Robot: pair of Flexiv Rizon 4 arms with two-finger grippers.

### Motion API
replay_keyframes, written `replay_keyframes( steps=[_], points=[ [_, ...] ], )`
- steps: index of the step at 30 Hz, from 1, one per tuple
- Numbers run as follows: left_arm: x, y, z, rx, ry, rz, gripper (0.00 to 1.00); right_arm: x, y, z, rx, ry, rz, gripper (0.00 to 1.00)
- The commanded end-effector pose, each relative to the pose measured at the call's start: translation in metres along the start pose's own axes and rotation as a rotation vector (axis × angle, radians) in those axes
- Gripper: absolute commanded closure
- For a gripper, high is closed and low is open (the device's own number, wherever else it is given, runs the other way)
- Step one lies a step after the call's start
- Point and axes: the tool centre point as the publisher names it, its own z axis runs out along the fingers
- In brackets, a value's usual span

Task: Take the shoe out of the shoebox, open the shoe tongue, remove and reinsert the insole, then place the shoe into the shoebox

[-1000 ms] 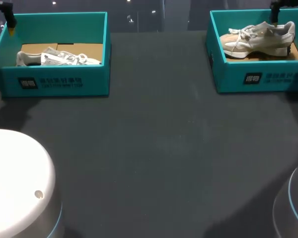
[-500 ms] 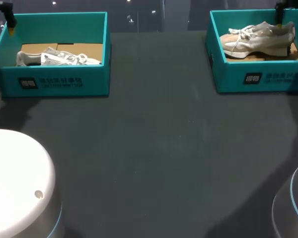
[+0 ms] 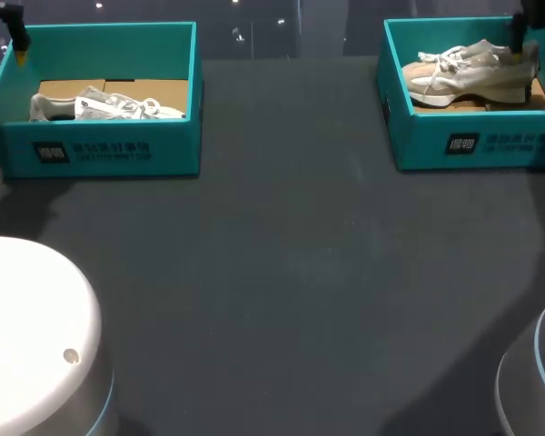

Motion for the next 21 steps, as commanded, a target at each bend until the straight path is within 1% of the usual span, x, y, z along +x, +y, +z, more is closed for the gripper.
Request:
replay_keyframes(
  steps=[1,9,16,21],
  points=[
    [0.001,-0.001,0.0,-0.002,0.001,0.002,0.0,0.001,0.006,0.009,0.011,0.009,-0.004,0.38],
    [0.001,-0.001,0.0,-0.002,0.001,0.002,0.0,0.003,0.006,0.019,0.029,0.025,-0.013,0.4],
    [0.001,-0.001,0.0,-0.002,0.001,0.002,0.0,0.004,0.005,0.028,0.058,0.041,-0.003,0.35],
    [0.001,-0.001,0.0,-0.002,0.001,0.002,0.0,0.005,0.005,0.032,0.074,0.044,0.006,0.34]
  ],
)
